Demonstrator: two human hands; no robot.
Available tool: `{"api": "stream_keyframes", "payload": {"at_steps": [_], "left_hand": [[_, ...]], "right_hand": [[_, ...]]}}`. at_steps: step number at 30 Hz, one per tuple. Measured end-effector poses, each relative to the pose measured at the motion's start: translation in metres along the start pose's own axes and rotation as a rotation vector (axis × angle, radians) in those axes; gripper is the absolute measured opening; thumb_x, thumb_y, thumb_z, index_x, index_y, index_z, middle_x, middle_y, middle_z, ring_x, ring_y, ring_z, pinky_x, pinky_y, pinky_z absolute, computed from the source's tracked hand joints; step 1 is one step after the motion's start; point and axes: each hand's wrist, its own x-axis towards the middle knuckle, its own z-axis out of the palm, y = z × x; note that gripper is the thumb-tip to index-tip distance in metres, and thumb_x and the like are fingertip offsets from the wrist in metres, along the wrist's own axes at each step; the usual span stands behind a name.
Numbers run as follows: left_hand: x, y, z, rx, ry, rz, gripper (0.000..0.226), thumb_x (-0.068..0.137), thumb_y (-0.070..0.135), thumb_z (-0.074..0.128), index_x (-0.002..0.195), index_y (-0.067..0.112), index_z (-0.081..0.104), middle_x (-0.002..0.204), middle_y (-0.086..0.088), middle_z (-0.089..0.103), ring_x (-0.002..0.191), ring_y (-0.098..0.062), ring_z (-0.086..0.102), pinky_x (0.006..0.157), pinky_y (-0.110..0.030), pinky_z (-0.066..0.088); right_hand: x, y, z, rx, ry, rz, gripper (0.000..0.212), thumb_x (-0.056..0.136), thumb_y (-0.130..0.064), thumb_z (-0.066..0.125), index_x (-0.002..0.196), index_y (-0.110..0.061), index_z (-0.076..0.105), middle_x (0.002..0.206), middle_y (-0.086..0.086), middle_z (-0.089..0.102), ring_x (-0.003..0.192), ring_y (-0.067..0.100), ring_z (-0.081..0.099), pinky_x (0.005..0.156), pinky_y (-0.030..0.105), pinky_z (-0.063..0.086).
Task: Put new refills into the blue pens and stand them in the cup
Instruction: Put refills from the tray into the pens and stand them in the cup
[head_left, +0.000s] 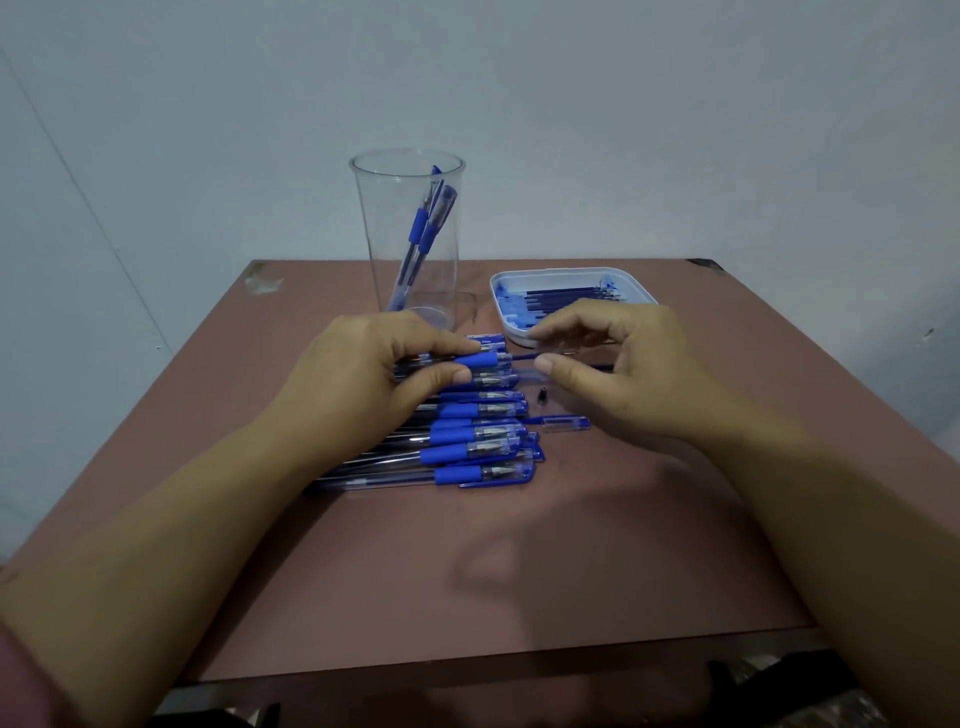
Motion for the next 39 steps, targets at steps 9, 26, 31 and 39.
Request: {"api": "stream_keyframes", "payload": {"at_steps": [9,26,31,39], "left_hand": [[0.000,0.001,-0.001,0.004,-0.001,0.006,0.032,0.081,0.047,0.062,0.109,0.035,0.072,0.087,0.018,0.068,0.079,-0.003,0.061,0.072,-0.020,0.047],[0.000,-0.006,-0.002,0.054,0.014,-0.046,0.024,0.083,0.036,0.070,0.108,0.036,0.073,0.091,0.024,0.066,0.082,0.003,0.061,0.072,-0.013,0.043],[0.000,-0.007,-0.003,0.049,0.034,-0.066,0.024,0.083,0.036,0.070,0.106,0.041,0.071,0.087,0.033,0.060,0.087,0.005,0.061,0.072,-0.011,0.042],[0.001,-0.006,-0.003,0.037,0.030,-0.048,0.024,0.082,0.036,0.071,0.106,0.039,0.072,0.087,0.033,0.060,0.087,0.005,0.060,0.072,-0.013,0.044]], "right_hand": [[0.001,0.005,0.002,-0.043,0.001,-0.017,0.023,0.085,-0.007,0.069,0.098,-0.026,0.073,0.090,-0.019,0.069,0.089,-0.003,0.065,0.079,0.016,0.052],[0.001,0.029,-0.015,-0.055,0.097,0.060,0.020,0.089,-0.008,0.067,0.092,-0.028,0.072,0.085,-0.014,0.071,0.078,0.006,0.066,0.076,0.025,0.053],[0.003,0.041,-0.018,-0.156,0.076,0.098,0.017,0.089,-0.007,0.066,0.093,-0.022,0.072,0.081,-0.021,0.065,0.075,-0.006,0.061,0.074,0.009,0.044],[0.003,0.044,-0.021,-0.300,-0.038,0.128,0.011,0.090,-0.013,0.066,0.095,-0.020,0.073,0.086,-0.015,0.064,0.084,0.005,0.060,0.081,0.012,0.044]]}}
